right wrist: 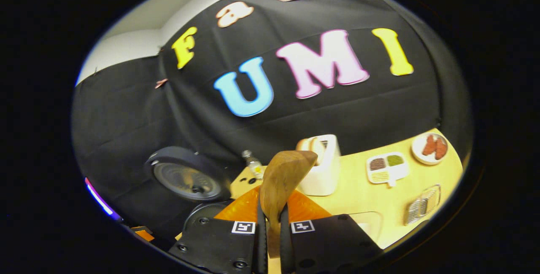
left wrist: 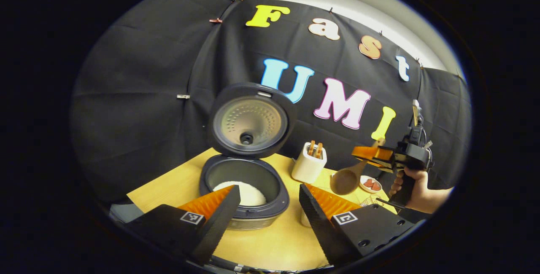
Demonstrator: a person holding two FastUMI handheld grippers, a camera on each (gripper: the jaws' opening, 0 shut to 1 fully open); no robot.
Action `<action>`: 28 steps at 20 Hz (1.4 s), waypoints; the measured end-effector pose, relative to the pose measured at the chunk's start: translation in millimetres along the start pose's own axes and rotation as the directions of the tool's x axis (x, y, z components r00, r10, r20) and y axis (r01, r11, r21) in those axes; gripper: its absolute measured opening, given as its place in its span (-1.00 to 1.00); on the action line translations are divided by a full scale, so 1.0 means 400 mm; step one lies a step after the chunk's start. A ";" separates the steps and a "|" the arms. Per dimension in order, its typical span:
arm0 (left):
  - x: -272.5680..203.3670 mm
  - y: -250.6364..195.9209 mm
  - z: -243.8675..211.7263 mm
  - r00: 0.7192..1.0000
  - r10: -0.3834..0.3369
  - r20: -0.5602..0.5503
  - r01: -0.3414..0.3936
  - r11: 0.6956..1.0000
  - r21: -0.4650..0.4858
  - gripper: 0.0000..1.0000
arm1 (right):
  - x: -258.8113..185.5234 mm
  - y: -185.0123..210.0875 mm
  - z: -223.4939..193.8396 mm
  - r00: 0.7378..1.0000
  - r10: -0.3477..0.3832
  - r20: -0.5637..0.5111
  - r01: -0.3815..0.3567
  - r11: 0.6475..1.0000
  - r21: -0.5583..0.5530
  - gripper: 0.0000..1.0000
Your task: Close the left gripper, press the button to open the rice cooker; take a wooden spoon from the chopstick holder with the right hand, scoop a spoonful of rice and pour it into the rice cooker, then put the wooden spoon back into the chopstick holder.
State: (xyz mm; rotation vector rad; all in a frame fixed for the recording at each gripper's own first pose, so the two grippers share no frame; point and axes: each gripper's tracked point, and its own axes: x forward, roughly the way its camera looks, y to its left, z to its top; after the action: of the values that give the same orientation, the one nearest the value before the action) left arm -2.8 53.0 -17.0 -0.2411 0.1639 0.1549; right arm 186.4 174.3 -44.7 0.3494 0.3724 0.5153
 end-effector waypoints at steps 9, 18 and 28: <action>0.092 -0.134 0.019 1.000 0.010 -0.023 -0.009 1.000 0.017 0.91 | -0.129 -0.547 0.141 0.932 -0.353 0.080 0.325 0.914 0.242 -0.68; 0.095 -0.167 0.035 0.980 0.197 -0.007 -0.196 0.979 0.061 0.91 | -0.121 -0.829 0.060 0.876 -0.483 -0.009 0.457 0.823 0.339 -0.67; 0.081 -0.198 0.111 0.964 0.256 0.067 -0.262 0.961 0.092 0.90 | -0.080 -0.878 -0.095 0.853 -0.503 -0.137 0.521 0.809 0.274 -0.67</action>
State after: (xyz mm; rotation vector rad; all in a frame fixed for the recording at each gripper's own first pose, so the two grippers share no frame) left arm 48.9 -7.6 37.6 -0.1139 0.1483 0.4125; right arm 288.0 -120.2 -214.5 0.5093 0.5838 -0.0717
